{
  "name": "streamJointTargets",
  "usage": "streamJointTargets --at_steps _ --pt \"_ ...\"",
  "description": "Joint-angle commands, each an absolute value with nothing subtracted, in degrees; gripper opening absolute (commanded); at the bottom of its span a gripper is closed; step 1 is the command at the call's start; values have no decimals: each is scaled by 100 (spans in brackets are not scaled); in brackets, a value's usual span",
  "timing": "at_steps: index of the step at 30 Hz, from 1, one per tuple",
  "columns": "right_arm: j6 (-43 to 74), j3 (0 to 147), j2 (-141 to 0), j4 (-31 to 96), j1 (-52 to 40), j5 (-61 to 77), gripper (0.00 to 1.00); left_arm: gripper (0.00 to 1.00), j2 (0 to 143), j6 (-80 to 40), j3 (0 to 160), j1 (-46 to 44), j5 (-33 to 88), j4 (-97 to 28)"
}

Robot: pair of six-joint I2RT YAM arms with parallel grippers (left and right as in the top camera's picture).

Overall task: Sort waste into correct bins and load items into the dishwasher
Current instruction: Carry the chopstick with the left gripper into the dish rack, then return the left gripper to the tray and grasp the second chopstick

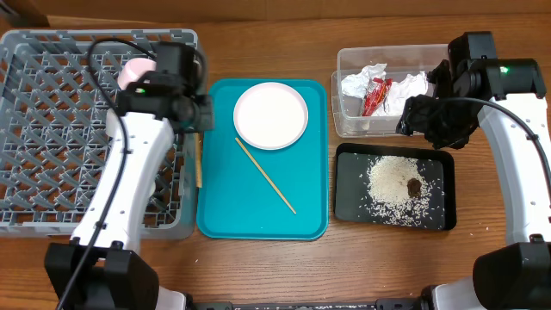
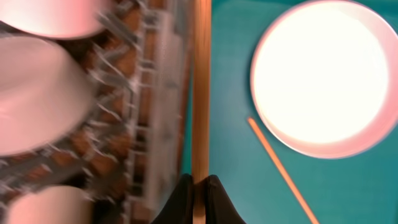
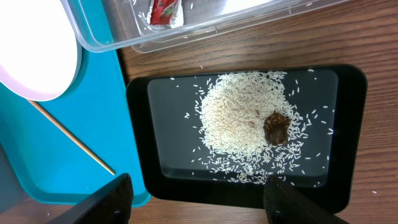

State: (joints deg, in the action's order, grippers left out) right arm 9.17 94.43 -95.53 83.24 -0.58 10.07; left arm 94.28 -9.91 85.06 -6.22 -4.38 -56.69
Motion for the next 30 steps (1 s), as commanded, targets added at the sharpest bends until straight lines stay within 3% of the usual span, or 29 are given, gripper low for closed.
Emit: streamJointTargets --at_steps 1,9,10,12,13,18,22,25,30 --pt "893 9564 -9430 8331 -78 1015 69 4 9515 -5 8560 -250 -530 -5522" --pt "893 9564 -9430 8348 -80 1015 69 5 9885 373 8556 3 -491 -5096" --pt "893 9564 -9430 8364 -78 1015 69 13 9955 370 8556 3 -489 -5094" --pt "893 9564 -9430 8379 -78 1015 69 44 10007 349 8556 1 -473 -5096" --pt "893 9564 -9430 8388 -78 1015 69 48 10009 296 8556 -3 -440 -5094" --pt "893 9564 -9430 8392 -78 1015 69 55 9983 -154 8573 -16 637 -5166" --pt "893 9564 -9430 8394 -78 1015 69 56 9985 -1551 8560 -215 1409 -5518" --pt "893 9564 -9430 8388 -78 1015 69 59 10001 -2733 8517 -563 1385 -5723" --pt "893 9564 -9430 8392 -78 1015 69 68 10003 -3651 8213 -1385 403 -5586"
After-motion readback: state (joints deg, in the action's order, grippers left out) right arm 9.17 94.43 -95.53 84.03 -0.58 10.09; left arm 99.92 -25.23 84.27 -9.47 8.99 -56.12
